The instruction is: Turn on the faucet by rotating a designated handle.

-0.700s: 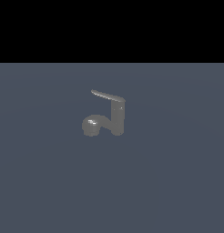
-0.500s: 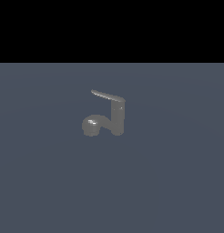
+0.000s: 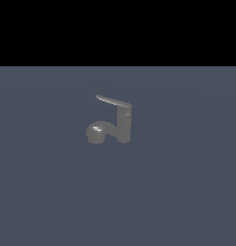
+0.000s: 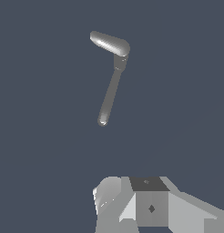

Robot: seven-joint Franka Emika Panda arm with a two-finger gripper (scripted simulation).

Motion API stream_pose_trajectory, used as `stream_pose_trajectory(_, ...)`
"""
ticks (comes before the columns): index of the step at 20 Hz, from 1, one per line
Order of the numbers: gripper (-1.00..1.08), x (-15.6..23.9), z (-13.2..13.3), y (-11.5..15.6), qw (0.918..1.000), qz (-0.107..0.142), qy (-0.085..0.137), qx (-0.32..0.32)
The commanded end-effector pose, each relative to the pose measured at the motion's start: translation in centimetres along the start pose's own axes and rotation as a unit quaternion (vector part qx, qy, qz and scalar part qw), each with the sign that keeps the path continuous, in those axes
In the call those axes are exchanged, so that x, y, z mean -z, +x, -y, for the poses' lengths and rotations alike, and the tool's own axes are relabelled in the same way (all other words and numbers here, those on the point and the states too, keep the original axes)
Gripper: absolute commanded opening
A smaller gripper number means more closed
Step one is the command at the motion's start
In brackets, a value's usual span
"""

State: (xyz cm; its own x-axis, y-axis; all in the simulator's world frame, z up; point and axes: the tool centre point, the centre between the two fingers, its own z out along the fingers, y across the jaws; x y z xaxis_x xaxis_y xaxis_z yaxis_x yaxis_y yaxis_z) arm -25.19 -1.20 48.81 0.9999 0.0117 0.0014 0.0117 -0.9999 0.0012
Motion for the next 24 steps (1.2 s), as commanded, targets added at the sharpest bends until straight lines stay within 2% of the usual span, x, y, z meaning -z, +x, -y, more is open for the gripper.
stream_pose_trajectory(1,-1.0,0.0,0.0,0.1,1.0,0.0,0.001,-0.002)
stream_pose_trajectory(8,-1.0,-0.4,0.3,1.7,0.9994,0.004,0.017,-0.029)
stream_pose_trajectory(15,-1.0,-1.5,0.9,4.9,0.995,0.014,0.045,-0.088)
stream_pose_trajectory(19,-1.0,-2.5,1.4,7.5,0.9881,0.025,0.064,-0.137)
stream_pose_trajectory(24,-1.0,-4.3,2.0,10.9,0.9743,0.041,0.082,-0.206)
